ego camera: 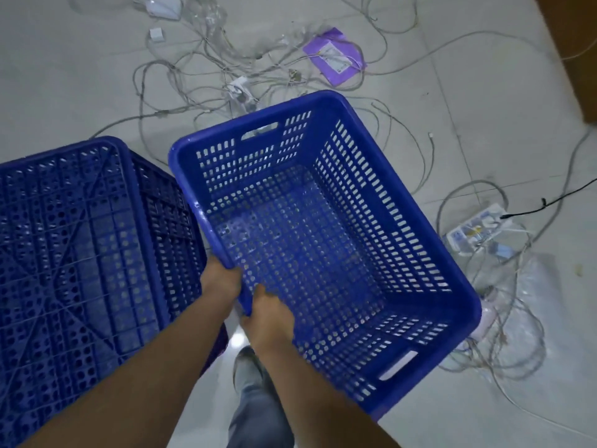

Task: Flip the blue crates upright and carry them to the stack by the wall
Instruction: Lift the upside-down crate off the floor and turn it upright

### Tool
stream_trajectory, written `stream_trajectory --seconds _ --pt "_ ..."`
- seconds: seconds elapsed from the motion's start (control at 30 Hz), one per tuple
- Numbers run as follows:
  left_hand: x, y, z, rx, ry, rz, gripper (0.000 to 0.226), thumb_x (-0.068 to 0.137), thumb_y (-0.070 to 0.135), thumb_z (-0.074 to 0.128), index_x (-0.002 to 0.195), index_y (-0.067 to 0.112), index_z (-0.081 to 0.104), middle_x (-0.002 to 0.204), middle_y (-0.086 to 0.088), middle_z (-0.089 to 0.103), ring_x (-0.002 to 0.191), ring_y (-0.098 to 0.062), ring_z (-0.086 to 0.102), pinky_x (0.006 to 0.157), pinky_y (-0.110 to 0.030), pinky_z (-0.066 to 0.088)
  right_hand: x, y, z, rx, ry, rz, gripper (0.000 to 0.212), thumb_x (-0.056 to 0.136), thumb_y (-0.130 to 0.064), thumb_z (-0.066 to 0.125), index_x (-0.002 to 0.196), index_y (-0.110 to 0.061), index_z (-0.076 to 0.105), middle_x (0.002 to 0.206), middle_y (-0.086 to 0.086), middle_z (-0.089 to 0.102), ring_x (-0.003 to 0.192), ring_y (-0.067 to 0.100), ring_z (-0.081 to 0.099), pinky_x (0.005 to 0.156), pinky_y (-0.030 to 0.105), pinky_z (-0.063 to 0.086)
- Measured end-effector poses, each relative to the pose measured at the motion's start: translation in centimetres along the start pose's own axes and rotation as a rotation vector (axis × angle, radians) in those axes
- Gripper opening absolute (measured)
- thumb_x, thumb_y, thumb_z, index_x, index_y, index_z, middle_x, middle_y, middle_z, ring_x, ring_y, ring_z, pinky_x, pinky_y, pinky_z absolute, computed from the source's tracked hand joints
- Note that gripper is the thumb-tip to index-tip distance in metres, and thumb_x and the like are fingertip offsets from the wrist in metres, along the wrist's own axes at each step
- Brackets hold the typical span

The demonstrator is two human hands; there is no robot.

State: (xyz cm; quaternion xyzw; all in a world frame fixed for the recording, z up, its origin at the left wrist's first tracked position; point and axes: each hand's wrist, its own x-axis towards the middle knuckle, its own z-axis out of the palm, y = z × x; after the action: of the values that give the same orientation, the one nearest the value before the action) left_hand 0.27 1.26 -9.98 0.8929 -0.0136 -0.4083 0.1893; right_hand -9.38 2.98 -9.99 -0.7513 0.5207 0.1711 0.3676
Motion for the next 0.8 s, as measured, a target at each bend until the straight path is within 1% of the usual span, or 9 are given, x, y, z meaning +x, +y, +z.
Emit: stream_trajectory --seconds 0.07,0.2,0.3,0.43,0.57,0.63,0.7,0.77,0.8 --pt "1.1 -1.2 -0.1 0.022 0.002 -0.036 0.035 0.091 0.005 0.052 0.124 -0.004 0.046 0.112 -0.022 0.055 0.099 -0.038 0.057 0.085 -0.046 0.052 0.3 -0.5 1.6 -0.007 -0.055 -0.012 0.048 0.047 -0.038 0.087 0.079 -0.013 0.061 0.066 0.009 0.068 0.057 0.024 0.069 0.052 0.027 0.054" --pt "2.6 -3.4 -0.1 0.024 -0.006 -0.079 0.036 0.092 0.006 0.054 0.126 -0.004 0.045 0.123 -0.025 0.054 0.105 -0.039 0.056 0.089 -0.047 0.051 1.2 -0.5 4.0 -0.04 -0.121 -0.026 0.046 0.076 -0.033 0.072 0.112 -0.008 0.056 0.105 0.015 0.065 0.094 0.029 0.067 0.077 0.033 0.054" --pt "3.4 -5.0 0.0 -0.004 -0.055 -0.113 0.039 0.092 0.009 0.056 0.128 -0.002 0.044 0.118 -0.022 0.055 0.101 -0.038 0.057 0.089 -0.05 0.052 1.5 -0.4 5.1 -0.102 -0.034 -0.003 0.061 0.03 -0.055 0.086 0.076 -0.018 0.07 0.064 0.003 0.067 0.049 0.014 0.065 0.042 0.016 0.046" --pt "3.7 -6.8 0.7 -0.019 -0.093 -0.165 0.047 0.092 0.012 0.057 0.135 0.0 0.039 0.129 -0.022 0.052 0.105 -0.038 0.056 0.091 -0.05 0.051 1.6 1.0 6.3 -0.151 -0.04 -0.07 0.06 0.068 -0.051 0.074 0.112 -0.013 0.06 0.103 0.012 0.067 0.093 0.025 0.068 0.064 0.03 0.043" --pt "3.7 -8.4 1.8 0.017 -0.087 -0.19 0.053 0.092 0.013 0.058 0.139 -0.001 0.038 0.127 -0.025 0.054 0.11 -0.043 0.057 0.089 -0.047 0.05 1.5 2.1 8.3 -0.226 -0.317 -0.074 0.052 0.091 -0.026 0.056 0.135 -0.005 0.038 0.131 0.019 0.052 0.118 0.034 0.055 0.095 0.041 0.045" --pt "3.5 -8.8 1.9 0.022 -0.08 -0.194 0.048 0.091 0.013 0.059 0.133 -0.002 0.042 0.124 -0.024 0.056 0.104 -0.04 0.058 0.087 -0.047 0.053 1.1 2.4 9.1 -0.312 -0.264 -0.096 0.048 0.087 -0.025 0.06 0.128 -0.005 0.049 0.118 0.017 0.063 0.105 0.029 0.065 0.087 0.036 0.051" --pt "3.4 -8.8 2.0 -0.01 -0.079 -0.211 0.042 0.091 0.01 0.058 0.129 -0.003 0.045 0.121 -0.023 0.057 0.095 -0.035 0.057 0.082 -0.042 0.053 0.5 2.3 8.7 -0.355 -0.233 -0.076 0.047 0.053 -0.039 0.081 0.091 -0.012 0.074 0.074 0.007 0.073 0.06 0.016 0.071 0.055 0.022 0.053" --pt "3.2 -8.7 2.1 -0.056 -0.082 -0.237 0.036 0.091 0.007 0.057 0.124 -0.004 0.048 0.117 -0.024 0.058 0.089 -0.033 0.057 0.078 -0.039 0.053 0.1 2.2 8.8 -0.323 -0.166 -0.115 0.044 0.02 -0.035 0.088 0.054 -0.013 0.071 0.042 0.004 0.061 0.03 0.014 0.055 0.037 0.014 0.041" --pt "3.1 -8.7 2.2 -0.079 -0.09 -0.249 0.033 0.09 0.005 0.056 0.121 -0.005 0.049 0.115 -0.024 0.059 0.09 -0.034 0.058 0.079 -0.04 0.054 0.2 2.4 8.9 -0.318 -0.173 -0.104 0.04 0.025 -0.036 0.089 0.054 -0.014 0.071 0.042 0.004 0.061 0.03 0.011 0.054 0.038 0.013 0.041"
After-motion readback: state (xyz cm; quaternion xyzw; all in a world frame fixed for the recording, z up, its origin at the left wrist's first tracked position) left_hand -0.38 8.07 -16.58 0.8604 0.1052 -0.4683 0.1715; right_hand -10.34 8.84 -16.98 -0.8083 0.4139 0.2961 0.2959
